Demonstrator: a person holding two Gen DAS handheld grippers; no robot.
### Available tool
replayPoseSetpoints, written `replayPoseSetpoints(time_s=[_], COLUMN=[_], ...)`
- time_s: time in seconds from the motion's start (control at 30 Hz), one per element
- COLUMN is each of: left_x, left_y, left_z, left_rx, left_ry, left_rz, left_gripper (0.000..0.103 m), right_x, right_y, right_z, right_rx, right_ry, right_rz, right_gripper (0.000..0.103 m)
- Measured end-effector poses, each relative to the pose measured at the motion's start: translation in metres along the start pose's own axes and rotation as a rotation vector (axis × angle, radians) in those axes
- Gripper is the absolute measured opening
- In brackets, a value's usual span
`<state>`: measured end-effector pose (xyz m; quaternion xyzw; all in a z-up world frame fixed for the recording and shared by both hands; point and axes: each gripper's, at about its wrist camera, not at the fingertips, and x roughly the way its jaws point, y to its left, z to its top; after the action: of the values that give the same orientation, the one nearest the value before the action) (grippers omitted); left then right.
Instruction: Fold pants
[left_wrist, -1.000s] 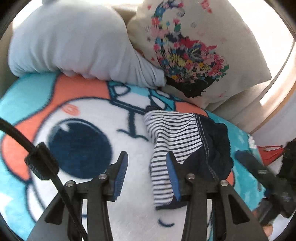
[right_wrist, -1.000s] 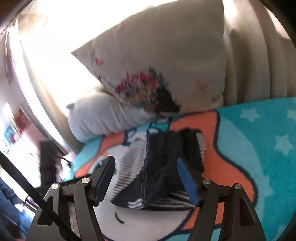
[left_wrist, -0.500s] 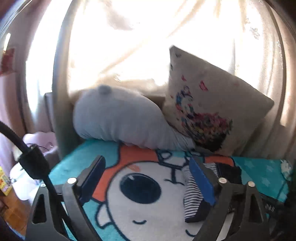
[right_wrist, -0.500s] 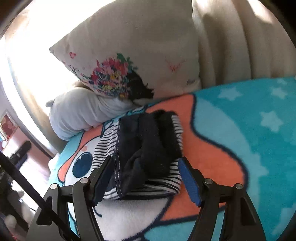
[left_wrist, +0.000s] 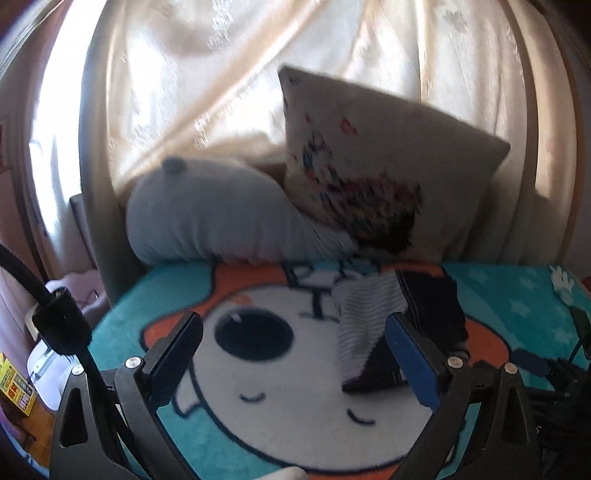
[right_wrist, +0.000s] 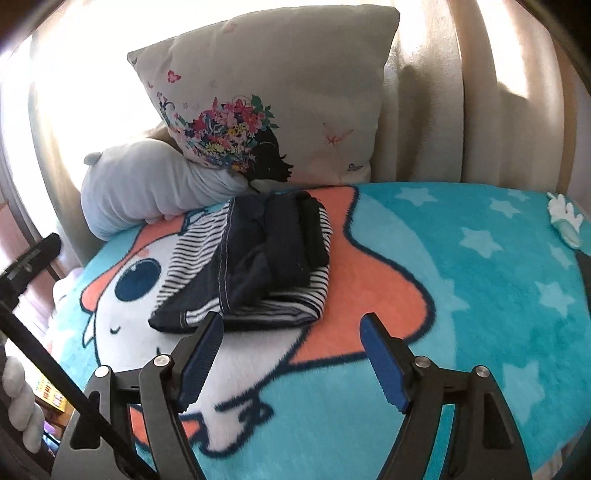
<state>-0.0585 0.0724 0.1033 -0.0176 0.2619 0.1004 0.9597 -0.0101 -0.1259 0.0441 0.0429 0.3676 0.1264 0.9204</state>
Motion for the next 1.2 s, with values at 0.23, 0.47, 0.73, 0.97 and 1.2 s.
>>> replayPoseSetpoints(time_s=[0.23, 0.47, 0.73, 0.97, 1.2], left_x=[0.010, 0.017, 0.025, 0.030, 0.035], left_y=[-0.002, 0.002, 0.009, 0.009, 0.010], left_z=[-0.015, -0.024, -0.026, -0.028, -0.030], left_rx=[0.012, -0.002, -0.015, -0.021, -0.022], left_ry=[0.075, 0.115, 0.144, 0.165, 0.183], left_rz=[0.017, -0.004, -0.018, -0.032, -0.039], left_gripper=[0.099, 0.099, 0.099, 0.099, 0.099], right_x=[0.000, 0.004, 0.012, 0.013, 0.017], right_y=[0.008, 0.019, 0.025, 0.028, 0.027], right_z=[-0.005, -0.009, -0.010, -0.011, -0.011], right_rx=[-0.019, -0.040, -0.053, -0.055, -0.053], right_ry=[0.030, 0.062, 0.095, 0.105, 0.121], right_rz=[-0.036, -0.055, -0.075, -0.077, -0.082], right_gripper=[0.081, 0.081, 0.081, 0.082, 0.082])
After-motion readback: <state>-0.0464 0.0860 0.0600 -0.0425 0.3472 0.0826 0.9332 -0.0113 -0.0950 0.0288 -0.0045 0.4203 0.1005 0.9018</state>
